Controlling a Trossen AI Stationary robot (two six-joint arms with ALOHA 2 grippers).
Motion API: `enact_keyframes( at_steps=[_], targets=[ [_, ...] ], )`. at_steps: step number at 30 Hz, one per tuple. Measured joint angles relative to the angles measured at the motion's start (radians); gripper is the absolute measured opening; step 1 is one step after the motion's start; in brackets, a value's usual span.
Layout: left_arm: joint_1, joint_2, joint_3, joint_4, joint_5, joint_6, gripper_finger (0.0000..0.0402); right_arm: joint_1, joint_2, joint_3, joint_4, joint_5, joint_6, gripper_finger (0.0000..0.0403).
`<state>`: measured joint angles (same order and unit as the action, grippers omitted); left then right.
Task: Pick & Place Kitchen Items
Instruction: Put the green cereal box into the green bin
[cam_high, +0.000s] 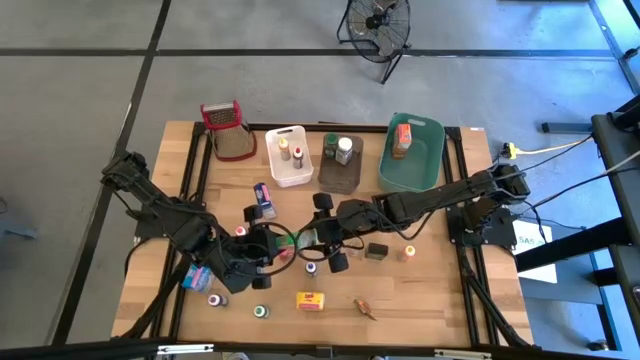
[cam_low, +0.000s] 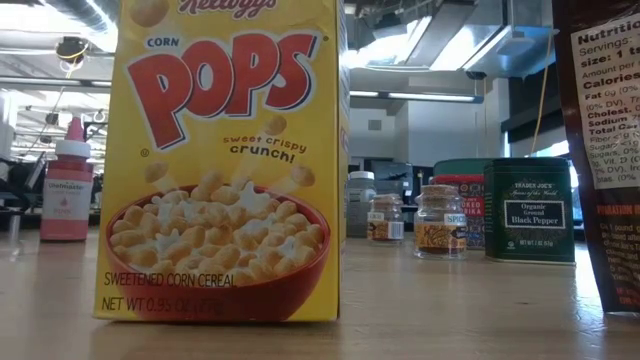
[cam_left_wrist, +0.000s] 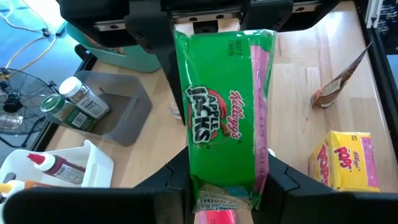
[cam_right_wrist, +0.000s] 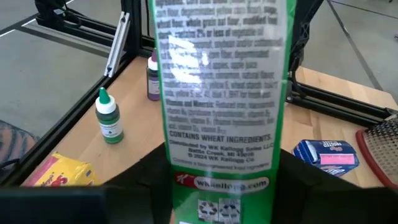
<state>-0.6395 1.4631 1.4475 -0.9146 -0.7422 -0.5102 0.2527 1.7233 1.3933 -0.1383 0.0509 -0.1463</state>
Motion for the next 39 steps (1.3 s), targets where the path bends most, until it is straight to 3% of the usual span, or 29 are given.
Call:
enact_keyframes(
  at_steps=[11,23,27,33,39],
  targets=[
    [0.0,0.0,0.0,0.007,-0.016,-0.006,0.0104,0.0,0.0,0.0,-0.009,-0.003,0.0,0.0168],
    [-0.001,-0.001,0.001,0.063,-0.036,-0.029,0.019,0.0,0.001,0.0,-0.108,0.0,0.011,0.0169],
    [-0.001,-0.001,0.001,0.066,-0.061,-0.026,0.0204,0.006,-0.003,0.0,-0.181,0.001,0.083,0.0169],
    [-0.005,-0.001,0.001,0.06,-0.054,-0.026,0.0206,0.072,-0.021,-0.002,-0.253,-0.003,0.138,0.0169],
    [-0.043,-0.002,0.001,0.06,-0.051,-0.027,0.0207,0.161,-0.152,-0.028,-0.23,-0.002,0.131,0.0169]
  ],
)
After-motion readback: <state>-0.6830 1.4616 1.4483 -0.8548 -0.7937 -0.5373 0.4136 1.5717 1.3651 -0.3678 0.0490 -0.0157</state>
